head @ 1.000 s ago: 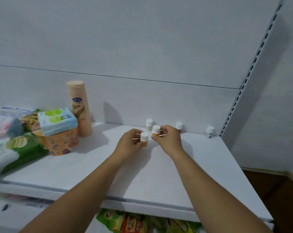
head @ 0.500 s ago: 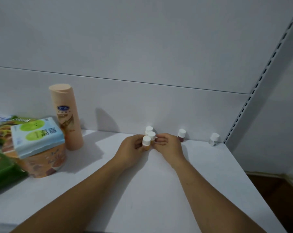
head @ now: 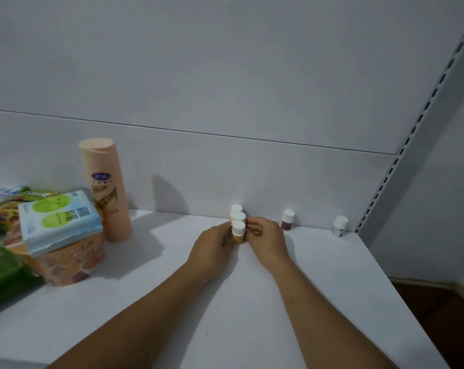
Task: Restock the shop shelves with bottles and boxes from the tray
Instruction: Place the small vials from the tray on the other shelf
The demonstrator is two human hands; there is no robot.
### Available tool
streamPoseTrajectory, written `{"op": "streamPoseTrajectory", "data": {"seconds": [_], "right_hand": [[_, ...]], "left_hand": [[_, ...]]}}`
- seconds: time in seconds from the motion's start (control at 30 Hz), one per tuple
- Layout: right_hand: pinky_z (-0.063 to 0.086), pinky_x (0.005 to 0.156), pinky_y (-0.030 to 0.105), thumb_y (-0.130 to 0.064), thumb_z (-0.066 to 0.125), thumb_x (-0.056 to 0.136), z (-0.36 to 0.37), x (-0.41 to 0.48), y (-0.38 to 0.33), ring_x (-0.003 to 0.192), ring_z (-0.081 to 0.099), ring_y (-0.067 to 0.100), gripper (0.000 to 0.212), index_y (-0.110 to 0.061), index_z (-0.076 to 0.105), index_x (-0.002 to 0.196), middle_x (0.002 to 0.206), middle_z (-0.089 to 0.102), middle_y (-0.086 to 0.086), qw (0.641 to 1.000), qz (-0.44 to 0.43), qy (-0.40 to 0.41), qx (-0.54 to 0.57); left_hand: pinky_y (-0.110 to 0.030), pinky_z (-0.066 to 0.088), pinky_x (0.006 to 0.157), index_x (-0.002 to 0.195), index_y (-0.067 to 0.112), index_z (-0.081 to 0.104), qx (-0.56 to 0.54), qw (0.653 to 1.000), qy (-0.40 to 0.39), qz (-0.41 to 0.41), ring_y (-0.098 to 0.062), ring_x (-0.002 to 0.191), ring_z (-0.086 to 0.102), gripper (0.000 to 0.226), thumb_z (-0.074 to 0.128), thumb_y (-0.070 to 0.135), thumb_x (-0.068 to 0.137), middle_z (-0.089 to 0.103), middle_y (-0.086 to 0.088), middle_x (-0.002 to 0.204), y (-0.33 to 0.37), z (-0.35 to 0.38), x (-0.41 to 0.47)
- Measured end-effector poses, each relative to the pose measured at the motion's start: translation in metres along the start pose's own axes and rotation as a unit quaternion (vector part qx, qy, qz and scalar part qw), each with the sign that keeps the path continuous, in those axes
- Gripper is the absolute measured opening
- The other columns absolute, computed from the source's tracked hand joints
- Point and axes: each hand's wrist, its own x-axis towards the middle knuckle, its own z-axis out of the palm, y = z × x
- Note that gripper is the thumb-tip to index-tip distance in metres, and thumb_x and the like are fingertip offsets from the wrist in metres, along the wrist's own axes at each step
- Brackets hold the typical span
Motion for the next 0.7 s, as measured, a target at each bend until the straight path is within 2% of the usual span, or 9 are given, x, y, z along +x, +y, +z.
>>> {"op": "streamPoseTrajectory", "data": {"seconds": [0.13, 0.3, 0.4, 0.5, 0.7], "right_hand": [[0.059, 0.092, 0.027, 0.002, 0.066, 0.090, 0.0006, 0.0010, 0.0024, 0.095, 0.074, 0.001, 0.032, -0.025, 0.076, 0.105, 0.098, 0.080, -0.010, 1.000, 0.005, -0.004, 0.017], [0.059, 0.093, 0.027, 0.000, 0.068, 0.089, 0.0014, 0.0030, 0.0053, 0.095, 0.074, 0.000, 0.031, -0.021, 0.078, 0.110, 0.099, 0.080, -0.011, 1.000, 0.004, -0.005, 0.006], [0.059, 0.096, 0.030, -0.003, 0.072, 0.088, 0.0021, 0.0048, 0.0080, 0.097, 0.074, 0.001, 0.030, -0.019, 0.078, 0.113, 0.101, 0.080, -0.010, 1.000, 0.006, -0.012, 0.003], [0.059, 0.096, 0.028, -0.002, 0.073, 0.089, 0.0020, 0.0045, 0.0063, 0.096, 0.074, -0.002, 0.029, -0.021, 0.079, 0.111, 0.095, 0.079, -0.015, 1.000, 0.005, -0.013, 0.006], [0.058, 0.095, 0.026, -0.004, 0.067, 0.092, 0.0018, 0.0011, 0.0048, 0.097, 0.074, -0.002, 0.032, -0.024, 0.080, 0.114, 0.100, 0.080, -0.015, 1.000, -0.002, -0.025, 0.006]], "left_hand": [[-0.039, 0.058, 0.084, 0.112, 0.038, 0.068, 0.005, 1.000, 0.013, -0.004, -0.003, 0.088, 0.068, 0.016, 0.058, 0.041, 0.100, 0.075, 0.017, 0.095, -0.0011, 0.0009, 0.0013], [-0.038, 0.058, 0.083, 0.110, 0.038, 0.071, -0.006, 1.000, 0.020, -0.012, 0.000, 0.087, 0.069, 0.020, 0.061, 0.049, 0.097, 0.076, 0.018, 0.093, -0.0016, 0.0031, 0.0010], [-0.041, 0.059, 0.081, 0.105, 0.035, 0.072, -0.016, 0.999, 0.026, -0.016, -0.003, 0.085, 0.070, 0.024, 0.061, 0.055, 0.096, 0.076, 0.015, 0.090, -0.0028, 0.0034, 0.0011], [-0.042, 0.058, 0.079, 0.100, 0.032, 0.072, -0.010, 0.999, 0.029, -0.021, -0.008, 0.082, 0.069, 0.027, 0.061, 0.056, 0.096, 0.075, 0.012, 0.086, -0.0033, 0.0038, 0.0013], [-0.032, 0.049, 0.067, 0.098, 0.033, 0.069, 0.015, 0.999, 0.031, -0.016, -0.007, 0.068, 0.059, 0.018, 0.061, 0.049, 0.100, 0.069, 0.008, 0.076, 0.0009, 0.0039, -0.0012]]}}
